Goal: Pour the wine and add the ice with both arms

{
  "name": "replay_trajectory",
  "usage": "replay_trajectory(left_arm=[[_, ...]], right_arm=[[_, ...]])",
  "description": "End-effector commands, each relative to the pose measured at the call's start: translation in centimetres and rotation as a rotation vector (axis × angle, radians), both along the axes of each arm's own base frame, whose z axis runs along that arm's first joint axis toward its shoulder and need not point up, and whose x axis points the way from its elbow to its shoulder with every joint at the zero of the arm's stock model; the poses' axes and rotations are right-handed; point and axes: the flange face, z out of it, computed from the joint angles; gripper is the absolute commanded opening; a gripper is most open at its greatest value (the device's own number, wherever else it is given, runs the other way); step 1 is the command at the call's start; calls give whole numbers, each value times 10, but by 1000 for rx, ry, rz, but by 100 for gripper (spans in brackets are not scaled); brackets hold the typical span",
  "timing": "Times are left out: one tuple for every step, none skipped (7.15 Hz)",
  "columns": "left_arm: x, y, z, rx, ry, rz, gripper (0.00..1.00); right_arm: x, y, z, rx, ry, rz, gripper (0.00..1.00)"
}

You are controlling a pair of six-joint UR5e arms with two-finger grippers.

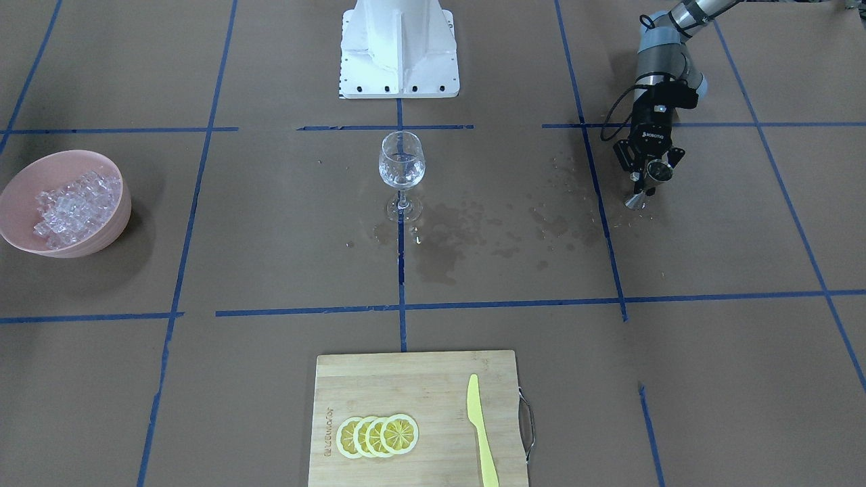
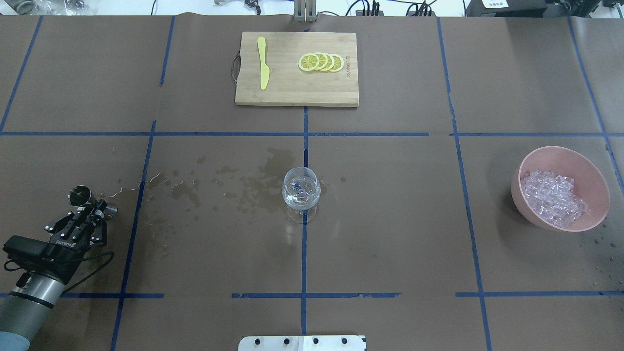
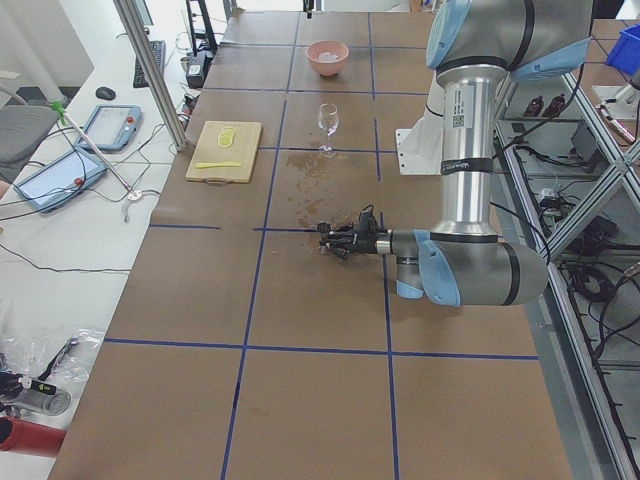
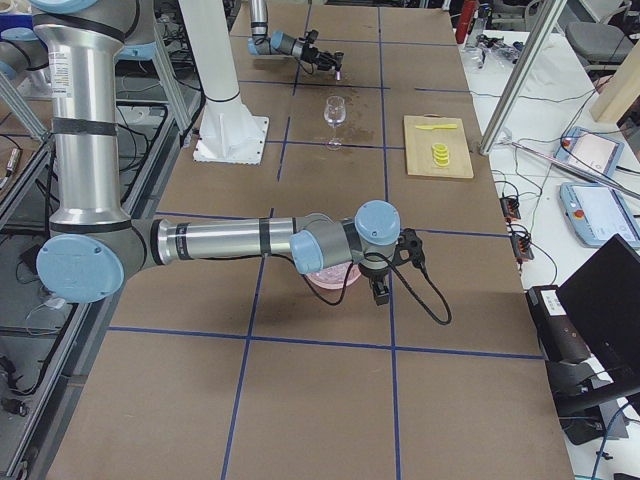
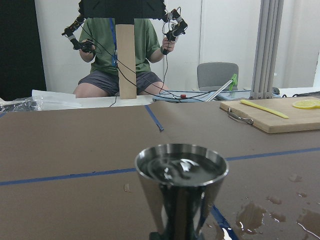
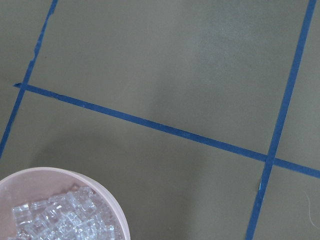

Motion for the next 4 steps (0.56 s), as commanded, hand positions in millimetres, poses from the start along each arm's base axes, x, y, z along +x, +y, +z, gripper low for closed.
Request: replay_trajectory(left_arm=[[-3,0,-3,2,37,-4,0],[-4,0,-2,3,45,-6,0],[-6,0,-3,5,51,-19,0],[-8,0,-7,7,76,-21,0]], right_arm=[[0,0,0,0,0,0,100],[0,1,1,-2,0,0,100],[0,1,0,-2,0,0,100],[0,1,0,0,0,0,100]])
